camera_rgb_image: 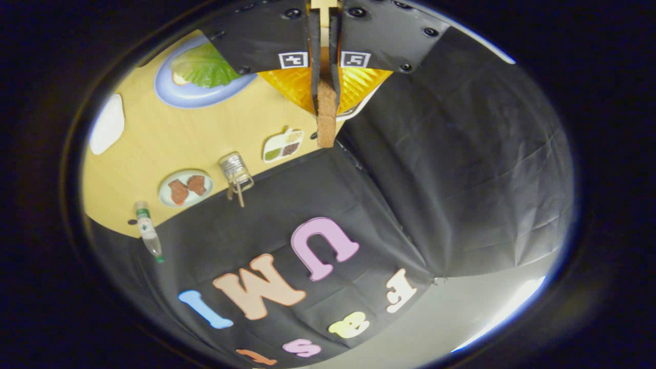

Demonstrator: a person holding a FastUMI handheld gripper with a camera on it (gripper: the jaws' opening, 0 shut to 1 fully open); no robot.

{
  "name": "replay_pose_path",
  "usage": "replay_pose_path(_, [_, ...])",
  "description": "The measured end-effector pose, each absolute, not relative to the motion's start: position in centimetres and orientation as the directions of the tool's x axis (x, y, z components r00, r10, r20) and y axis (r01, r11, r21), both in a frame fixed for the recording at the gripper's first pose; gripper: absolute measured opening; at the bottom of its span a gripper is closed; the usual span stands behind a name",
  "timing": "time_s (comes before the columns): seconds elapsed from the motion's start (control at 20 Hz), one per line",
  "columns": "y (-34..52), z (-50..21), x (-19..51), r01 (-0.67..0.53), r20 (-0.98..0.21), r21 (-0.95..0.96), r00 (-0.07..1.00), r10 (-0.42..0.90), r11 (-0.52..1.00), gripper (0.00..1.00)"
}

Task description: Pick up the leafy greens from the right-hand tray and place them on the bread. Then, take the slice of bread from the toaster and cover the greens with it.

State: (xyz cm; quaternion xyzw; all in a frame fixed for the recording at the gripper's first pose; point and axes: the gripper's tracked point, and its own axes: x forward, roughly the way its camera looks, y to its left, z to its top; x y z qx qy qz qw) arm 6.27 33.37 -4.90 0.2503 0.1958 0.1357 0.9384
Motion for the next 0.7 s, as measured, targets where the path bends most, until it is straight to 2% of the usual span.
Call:
replay_pose_path(0.45, [26.3,-16.2,5.0,0.079,-0.452,0.674,0.83,0.326,0.734,0.09])
replay_pose_path(0.7, [23.8,-19.5,4.8,0.144,-0.501,0.633,0.825,0.26,0.761,0.09])
